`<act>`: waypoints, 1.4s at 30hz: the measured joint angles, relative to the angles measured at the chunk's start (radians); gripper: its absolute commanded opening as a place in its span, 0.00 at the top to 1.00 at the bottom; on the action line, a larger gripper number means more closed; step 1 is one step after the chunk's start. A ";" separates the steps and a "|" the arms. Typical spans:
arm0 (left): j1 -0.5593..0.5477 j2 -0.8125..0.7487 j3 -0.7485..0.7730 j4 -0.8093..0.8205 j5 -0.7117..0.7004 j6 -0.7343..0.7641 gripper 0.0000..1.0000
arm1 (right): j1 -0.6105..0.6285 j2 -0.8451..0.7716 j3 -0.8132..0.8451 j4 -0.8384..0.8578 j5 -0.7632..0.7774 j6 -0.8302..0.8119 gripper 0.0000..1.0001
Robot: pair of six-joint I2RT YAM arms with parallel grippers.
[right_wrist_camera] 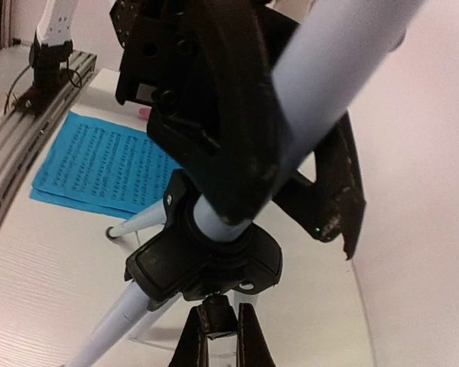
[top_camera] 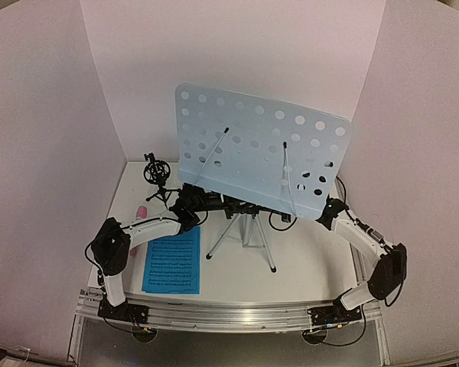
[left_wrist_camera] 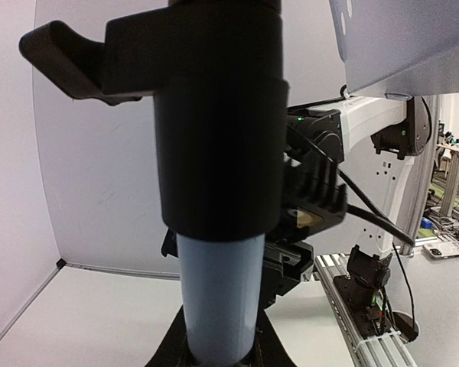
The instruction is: Set up the instrument practice props
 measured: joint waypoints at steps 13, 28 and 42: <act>-0.006 -0.001 0.001 -0.010 0.025 0.015 1.00 | -0.021 0.018 0.023 -0.066 -0.107 0.557 1.00; 0.015 -0.020 0.001 -0.058 0.049 0.033 1.00 | -0.048 0.161 0.135 -0.119 -0.320 1.294 1.00; 0.017 -0.021 0.001 -0.062 0.050 0.039 1.00 | -0.048 0.150 0.105 -0.059 -0.321 1.890 1.00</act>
